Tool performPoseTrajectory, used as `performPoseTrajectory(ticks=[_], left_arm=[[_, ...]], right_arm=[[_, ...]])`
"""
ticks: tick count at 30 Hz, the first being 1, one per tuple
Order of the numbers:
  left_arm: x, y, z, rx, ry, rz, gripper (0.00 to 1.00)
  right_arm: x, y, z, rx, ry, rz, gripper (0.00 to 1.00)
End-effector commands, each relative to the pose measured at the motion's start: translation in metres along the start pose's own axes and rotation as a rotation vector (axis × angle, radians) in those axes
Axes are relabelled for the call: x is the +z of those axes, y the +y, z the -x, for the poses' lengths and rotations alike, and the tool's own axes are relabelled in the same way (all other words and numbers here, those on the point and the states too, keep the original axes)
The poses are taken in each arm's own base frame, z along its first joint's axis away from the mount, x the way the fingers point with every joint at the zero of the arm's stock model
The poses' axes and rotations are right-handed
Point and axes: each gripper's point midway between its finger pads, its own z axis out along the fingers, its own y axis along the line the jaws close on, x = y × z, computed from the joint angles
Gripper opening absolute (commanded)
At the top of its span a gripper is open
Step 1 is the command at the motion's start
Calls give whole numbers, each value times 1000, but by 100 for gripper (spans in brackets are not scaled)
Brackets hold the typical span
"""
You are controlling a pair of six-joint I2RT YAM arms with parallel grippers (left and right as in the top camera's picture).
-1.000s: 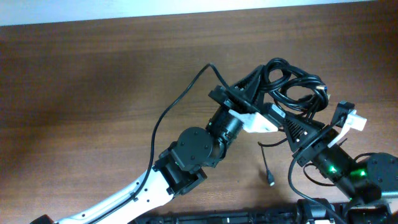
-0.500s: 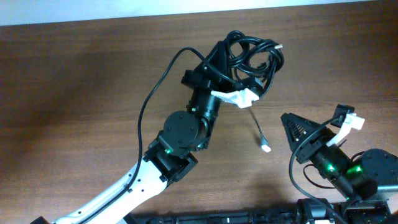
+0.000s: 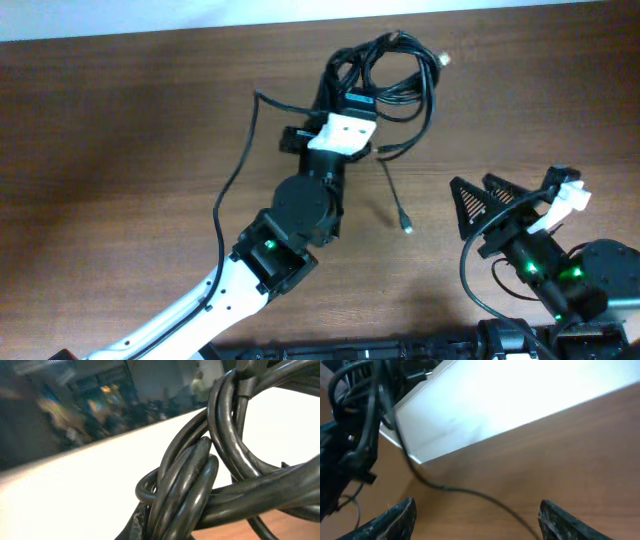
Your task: Untangle cables
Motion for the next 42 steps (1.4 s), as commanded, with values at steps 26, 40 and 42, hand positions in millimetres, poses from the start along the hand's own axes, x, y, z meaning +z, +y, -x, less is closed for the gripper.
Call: performPoseTrajectory(ticks=[26,40,42], left_arm=[[-61,-107,56,-435,-96,-598,0],[-47,-75,56,-349,-124,-375,0],[-43,-60,62,-304,-160,-299,0]], right_arm=[[-19,83,33,-631,-198,367,55],[-16,76,26,-602,-157,350,9],[-13,71,19,-576,-119,337,9]])
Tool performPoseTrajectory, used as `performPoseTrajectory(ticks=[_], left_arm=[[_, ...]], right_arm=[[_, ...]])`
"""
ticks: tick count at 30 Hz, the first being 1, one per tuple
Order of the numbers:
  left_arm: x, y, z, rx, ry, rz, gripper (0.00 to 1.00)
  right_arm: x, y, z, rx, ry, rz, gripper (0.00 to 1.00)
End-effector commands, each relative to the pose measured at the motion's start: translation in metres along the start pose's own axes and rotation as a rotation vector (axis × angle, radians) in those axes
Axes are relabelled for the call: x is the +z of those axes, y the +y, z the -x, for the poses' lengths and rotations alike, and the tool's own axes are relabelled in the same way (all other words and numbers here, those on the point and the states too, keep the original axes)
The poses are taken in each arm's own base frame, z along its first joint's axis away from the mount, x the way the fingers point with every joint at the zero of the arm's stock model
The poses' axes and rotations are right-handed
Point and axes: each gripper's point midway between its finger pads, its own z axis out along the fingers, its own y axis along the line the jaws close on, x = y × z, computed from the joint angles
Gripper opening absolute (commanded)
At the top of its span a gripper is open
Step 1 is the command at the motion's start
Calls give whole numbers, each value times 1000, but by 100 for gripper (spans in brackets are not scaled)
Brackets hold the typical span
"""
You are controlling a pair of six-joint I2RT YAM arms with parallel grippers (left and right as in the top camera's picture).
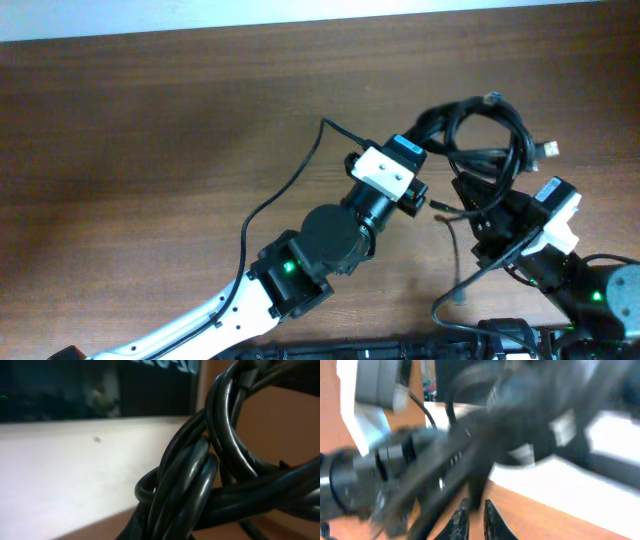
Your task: Untangle cables
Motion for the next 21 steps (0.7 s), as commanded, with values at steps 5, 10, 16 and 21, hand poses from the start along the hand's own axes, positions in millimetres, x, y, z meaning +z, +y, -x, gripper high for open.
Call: performPoseTrajectory(ticks=[5,10,16,21], left_arm=[[-7,62,52,201,-140,258,0],[-6,66,49,210,-124,266,0],[-6,40,37,-12,-103,171,0],[-7,24,35,-137,-102,113,0]], right_arm=[[-1,1,-26,91,100,0,7],[-1,1,-22,76,83,4,9],[0,4,-1,7,5,22,44],[0,5,10,-29,-34,24,44]])
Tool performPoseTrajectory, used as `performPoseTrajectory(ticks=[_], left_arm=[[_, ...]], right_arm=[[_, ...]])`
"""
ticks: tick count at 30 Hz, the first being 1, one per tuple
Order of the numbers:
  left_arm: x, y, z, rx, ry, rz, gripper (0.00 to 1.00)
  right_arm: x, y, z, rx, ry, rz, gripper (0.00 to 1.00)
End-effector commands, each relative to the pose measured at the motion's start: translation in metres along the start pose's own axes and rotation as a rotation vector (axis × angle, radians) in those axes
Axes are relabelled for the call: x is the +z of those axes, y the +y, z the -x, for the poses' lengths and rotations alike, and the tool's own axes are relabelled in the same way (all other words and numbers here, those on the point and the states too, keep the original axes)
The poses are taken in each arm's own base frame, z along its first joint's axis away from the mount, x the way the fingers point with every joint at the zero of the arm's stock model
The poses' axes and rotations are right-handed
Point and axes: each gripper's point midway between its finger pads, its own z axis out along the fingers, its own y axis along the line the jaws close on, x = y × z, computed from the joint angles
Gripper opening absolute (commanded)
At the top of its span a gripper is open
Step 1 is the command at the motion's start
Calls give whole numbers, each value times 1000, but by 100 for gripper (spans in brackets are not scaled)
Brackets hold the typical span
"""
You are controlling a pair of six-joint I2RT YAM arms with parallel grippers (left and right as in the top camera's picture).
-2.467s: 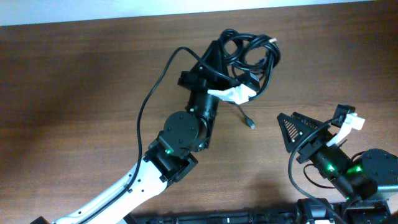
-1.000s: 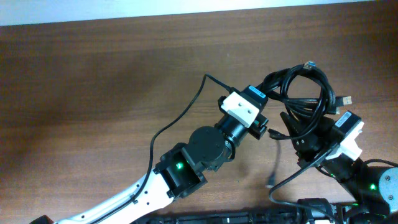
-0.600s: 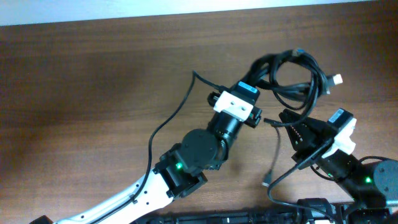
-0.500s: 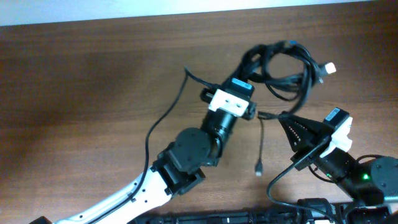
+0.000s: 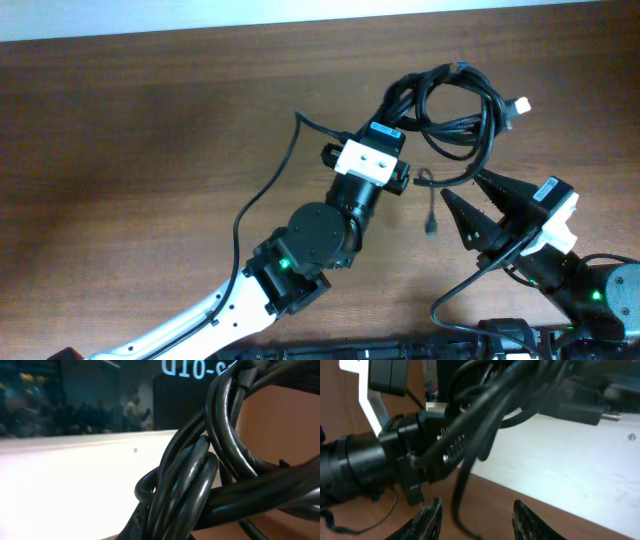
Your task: Untangle cables
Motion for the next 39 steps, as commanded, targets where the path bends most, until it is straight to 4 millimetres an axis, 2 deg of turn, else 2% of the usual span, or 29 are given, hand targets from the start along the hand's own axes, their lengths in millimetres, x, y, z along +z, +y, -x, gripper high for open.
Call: performPoseTrajectory(ticks=[1,8,13,14,18,21,25,29,30,32,33,36,39], left_arm=[[-7,-9,22,-176,-43,-44,0],[-7,-11,20,-221,-33,-51,0],[-10,-39,10,-334,28,-208,0],[-11,-43,9,-356,39,-228,0],[-12,-45,7,-457,62,-236,0],[-12,-46,7,-516,70,-245,0],[-18,-64,2,-507,112,-344,0],[-22,-74,0,-508,132,-381,0],[-23,-76,0,-509,133,-385,0],[-26,-81,1,-512,137,-399,0],[-28,-83,1,-512,138,-403,0],[-28,-83,2,-514,135,-404,0],[-21,-66,3,-518,107,-298,0]], right_arm=[[0,3,6,-15,-20,12,44],[0,5,14,-40,-48,21,44],[-1,8,24,-77,-88,32,43],[-1,8,25,-80,-92,31,41],[-2,6,28,-88,-104,16,24],[-2,3,29,-87,-107,1,21],[-2,3,29,-88,-108,-2,21],[-2,3,31,-95,-116,-2,25],[-2,3,31,-95,-116,-1,20],[-2,3,31,-94,-115,0,4],[-2,3,31,-94,-115,0,4],[-2,3,31,-93,-114,0,4],[-1,2,26,-72,-94,-1,4]])
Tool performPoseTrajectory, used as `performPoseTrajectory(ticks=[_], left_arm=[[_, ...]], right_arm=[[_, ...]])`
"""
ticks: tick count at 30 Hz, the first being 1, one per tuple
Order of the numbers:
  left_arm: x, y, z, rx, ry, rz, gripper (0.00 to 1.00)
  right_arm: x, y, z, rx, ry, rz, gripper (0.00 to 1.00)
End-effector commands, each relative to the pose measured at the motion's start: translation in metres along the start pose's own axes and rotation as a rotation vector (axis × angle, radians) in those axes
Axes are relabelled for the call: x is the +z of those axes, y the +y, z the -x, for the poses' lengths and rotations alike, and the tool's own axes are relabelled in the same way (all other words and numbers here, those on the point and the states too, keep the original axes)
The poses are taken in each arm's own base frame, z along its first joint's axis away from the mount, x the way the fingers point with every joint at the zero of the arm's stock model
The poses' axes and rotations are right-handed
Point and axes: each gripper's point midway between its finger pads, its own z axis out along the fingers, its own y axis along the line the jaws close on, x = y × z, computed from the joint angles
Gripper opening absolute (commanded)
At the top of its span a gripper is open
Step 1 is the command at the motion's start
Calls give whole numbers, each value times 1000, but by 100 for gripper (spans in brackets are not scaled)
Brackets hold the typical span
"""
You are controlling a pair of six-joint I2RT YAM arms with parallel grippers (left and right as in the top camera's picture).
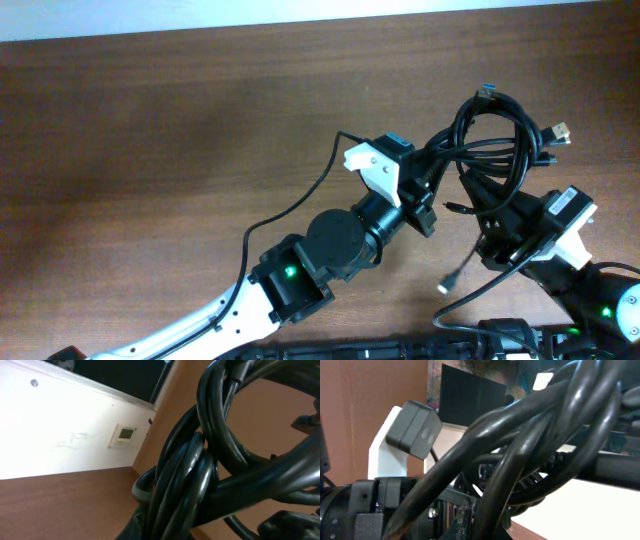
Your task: Untangle cables
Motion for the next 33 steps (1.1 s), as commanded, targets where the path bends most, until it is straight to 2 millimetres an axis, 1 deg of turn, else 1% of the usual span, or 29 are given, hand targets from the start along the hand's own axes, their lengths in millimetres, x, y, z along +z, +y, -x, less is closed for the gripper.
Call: performPoseTrajectory(ticks=[1,4,6,12,16,18,19,20,23,26,30,33], left_arm=[[-7,2,28,-29,-95,59,0],[-10,17,42,56,-161,159,0],[-14,21,54,128,-207,203,0],[-24,23,87,350,-319,286,0],[-31,30,101,516,-342,382,0],[-33,34,102,594,-326,423,0],[-33,36,102,613,-320,432,0],[-32,38,101,652,-306,443,0],[-30,46,95,761,-250,472,0],[-28,60,93,880,-190,517,0],[-28,71,94,987,-150,556,0],[-29,82,98,1026,-131,588,0]], right_arm=[[0,-1,-7,33,26,-7,4],[0,-1,-15,60,57,-10,4],[-1,-2,-23,84,85,-14,4],[-3,-2,-41,144,154,-21,4],[-4,-2,-46,160,173,-23,4],[-4,-2,-46,159,172,-23,4],[-4,-2,-46,159,172,-23,12],[-4,-2,-46,159,172,-23,31],[-4,-2,-46,159,172,-23,54],[-4,-3,-46,158,172,-35,62],[-5,-4,-48,164,179,-36,64],[-7,-5,-59,202,222,-54,66]])
